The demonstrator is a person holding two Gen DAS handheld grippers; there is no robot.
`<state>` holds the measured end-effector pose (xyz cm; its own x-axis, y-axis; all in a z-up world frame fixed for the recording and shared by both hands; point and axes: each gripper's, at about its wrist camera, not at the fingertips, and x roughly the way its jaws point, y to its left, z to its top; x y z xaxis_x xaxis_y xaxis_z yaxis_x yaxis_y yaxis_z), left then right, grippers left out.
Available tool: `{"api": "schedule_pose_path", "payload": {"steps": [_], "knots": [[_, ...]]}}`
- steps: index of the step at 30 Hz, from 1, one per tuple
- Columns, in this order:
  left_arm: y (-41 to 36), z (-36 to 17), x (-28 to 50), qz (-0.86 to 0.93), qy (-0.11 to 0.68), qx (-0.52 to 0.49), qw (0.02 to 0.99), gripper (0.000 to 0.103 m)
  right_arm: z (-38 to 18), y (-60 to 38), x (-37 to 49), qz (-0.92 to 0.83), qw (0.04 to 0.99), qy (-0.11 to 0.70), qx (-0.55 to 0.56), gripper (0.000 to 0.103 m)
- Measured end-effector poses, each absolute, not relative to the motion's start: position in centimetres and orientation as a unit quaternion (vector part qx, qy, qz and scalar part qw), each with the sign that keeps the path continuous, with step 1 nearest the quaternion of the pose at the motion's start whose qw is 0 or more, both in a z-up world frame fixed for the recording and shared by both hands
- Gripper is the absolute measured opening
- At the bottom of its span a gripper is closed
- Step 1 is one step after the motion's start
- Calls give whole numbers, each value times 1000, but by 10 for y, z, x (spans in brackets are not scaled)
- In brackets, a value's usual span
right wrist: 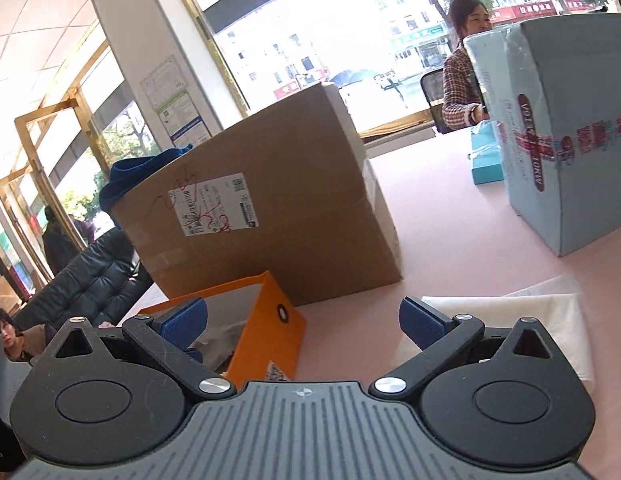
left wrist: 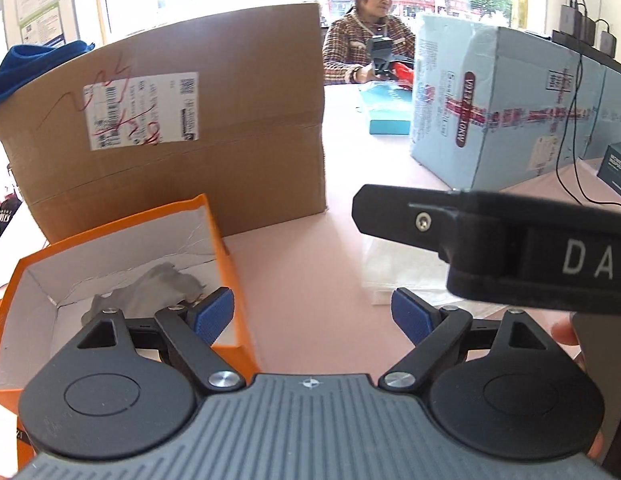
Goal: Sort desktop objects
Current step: 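Move the right tool back to the white pad and pinch its edge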
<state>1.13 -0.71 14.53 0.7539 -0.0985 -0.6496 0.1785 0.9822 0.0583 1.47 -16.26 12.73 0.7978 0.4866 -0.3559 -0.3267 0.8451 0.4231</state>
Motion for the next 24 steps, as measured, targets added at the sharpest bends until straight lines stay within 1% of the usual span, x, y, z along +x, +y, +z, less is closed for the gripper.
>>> {"api": "schedule_pose_path", "payload": {"steps": [6,13,17,20,24], "knots": [[-59,131,30,-107,350,64,928,85,116,-218,15,167,941,228,188,103],[-99,95,69,-125,378,59,916,85,92,-267,27,119,940,246,204,103],[-107,74,91,-119,398,59,908,85,78,-285,39,104,938,256,211,103],[-107,62,105,-115,398,58,908,85,68,-292,49,94,938,261,208,103],[-97,47,123,-120,414,18,902,85,49,-298,60,78,936,278,203,103]]}}
